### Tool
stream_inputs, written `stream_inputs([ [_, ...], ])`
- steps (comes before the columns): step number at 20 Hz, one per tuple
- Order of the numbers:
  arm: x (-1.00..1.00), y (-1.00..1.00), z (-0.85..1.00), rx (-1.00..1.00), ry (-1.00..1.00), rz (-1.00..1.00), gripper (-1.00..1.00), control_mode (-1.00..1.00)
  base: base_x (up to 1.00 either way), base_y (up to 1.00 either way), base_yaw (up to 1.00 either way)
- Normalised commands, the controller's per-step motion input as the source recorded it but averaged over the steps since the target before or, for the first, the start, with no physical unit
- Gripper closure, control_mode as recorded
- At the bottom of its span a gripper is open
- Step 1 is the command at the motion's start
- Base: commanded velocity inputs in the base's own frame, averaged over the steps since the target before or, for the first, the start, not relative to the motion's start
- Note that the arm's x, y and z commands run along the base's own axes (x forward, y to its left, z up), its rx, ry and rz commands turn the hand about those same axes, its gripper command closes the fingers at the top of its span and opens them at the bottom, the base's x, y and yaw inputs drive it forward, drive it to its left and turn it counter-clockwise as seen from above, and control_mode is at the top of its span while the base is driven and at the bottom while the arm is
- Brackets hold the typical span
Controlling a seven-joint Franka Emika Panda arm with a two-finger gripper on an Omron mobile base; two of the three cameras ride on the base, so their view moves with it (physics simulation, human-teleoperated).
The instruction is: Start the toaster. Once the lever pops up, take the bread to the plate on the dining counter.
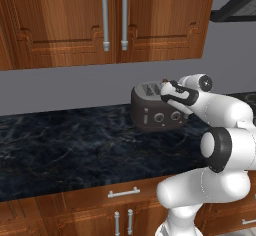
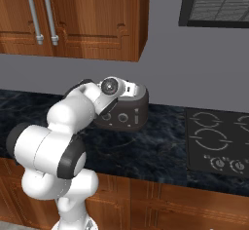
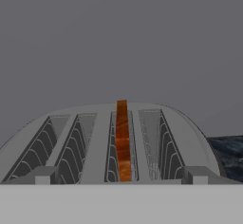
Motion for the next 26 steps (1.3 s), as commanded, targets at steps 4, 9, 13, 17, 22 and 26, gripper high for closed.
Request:
stream_inputs([
  [4, 0.00, 0.00, 0.00, 0.00, 0.00, 0.00, -1.00, -1.00, 0.00, 0.00, 0.00],
  [9, 0.00, 0.00, 0.00, 0.00, 0.00, 0.00, -1.00, -1.00, 0.00, 0.00, 0.00],
  [13, 0.00, 0.00, 0.00, 0.00, 0.00, 0.00, -1.00, -1.00, 0.00, 0.00, 0.00],
  [17, 0.00, 0.00, 0.00, 0.00, 0.00, 0.00, -1.00, -1.00, 0.00, 0.00, 0.00],
  [22, 0.00, 0.00, 0.00, 0.00, 0.00, 0.00, -1.00, -1.00, 0.00, 0.00, 0.00],
  [26, 0.00, 0.00, 0.00, 0.00, 0.00, 0.00, -1.00, -1.00, 0.00, 0.00, 0.00],
])
